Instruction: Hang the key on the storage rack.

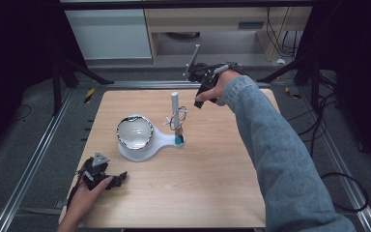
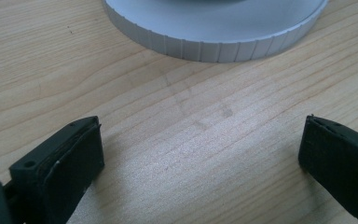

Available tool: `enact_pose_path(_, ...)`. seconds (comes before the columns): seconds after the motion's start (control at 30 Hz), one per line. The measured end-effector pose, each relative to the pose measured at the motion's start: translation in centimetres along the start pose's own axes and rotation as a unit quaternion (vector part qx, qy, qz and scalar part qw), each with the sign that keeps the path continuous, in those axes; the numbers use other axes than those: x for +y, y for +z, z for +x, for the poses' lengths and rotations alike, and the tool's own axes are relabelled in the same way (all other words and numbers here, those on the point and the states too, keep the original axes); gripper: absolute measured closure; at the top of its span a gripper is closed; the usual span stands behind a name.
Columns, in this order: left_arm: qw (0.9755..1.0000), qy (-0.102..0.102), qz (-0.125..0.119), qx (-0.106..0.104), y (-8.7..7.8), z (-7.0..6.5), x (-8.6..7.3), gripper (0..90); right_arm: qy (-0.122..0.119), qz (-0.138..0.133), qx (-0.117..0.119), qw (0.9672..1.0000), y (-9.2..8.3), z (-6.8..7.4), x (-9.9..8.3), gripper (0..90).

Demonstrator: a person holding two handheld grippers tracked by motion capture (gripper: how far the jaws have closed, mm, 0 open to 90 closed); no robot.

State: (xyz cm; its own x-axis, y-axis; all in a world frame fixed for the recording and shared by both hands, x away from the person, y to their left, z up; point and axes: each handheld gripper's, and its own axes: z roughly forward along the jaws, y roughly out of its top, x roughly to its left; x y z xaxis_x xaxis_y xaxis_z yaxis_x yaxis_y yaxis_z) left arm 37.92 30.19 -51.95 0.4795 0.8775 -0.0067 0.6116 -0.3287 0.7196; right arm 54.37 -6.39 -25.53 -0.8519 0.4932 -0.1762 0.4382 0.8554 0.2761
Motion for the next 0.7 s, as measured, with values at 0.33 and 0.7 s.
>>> enact_pose_path(0.33, 1.0000, 0.000, 0.000, 0.000, 0.0, 0.0, 0.0, 0.0, 0.009, -0.022, -0.010, 0.9997, 0.5, -0.4, -1.4, 14.5)
enact_pose_path(0.7, 1.0000, 0.000, 0.000, 0.000, 0.0, 0.0, 0.0, 0.0, 0.008, -0.049, -0.006, 0.9987, 1.3, -0.7, -3.6, 7.2)
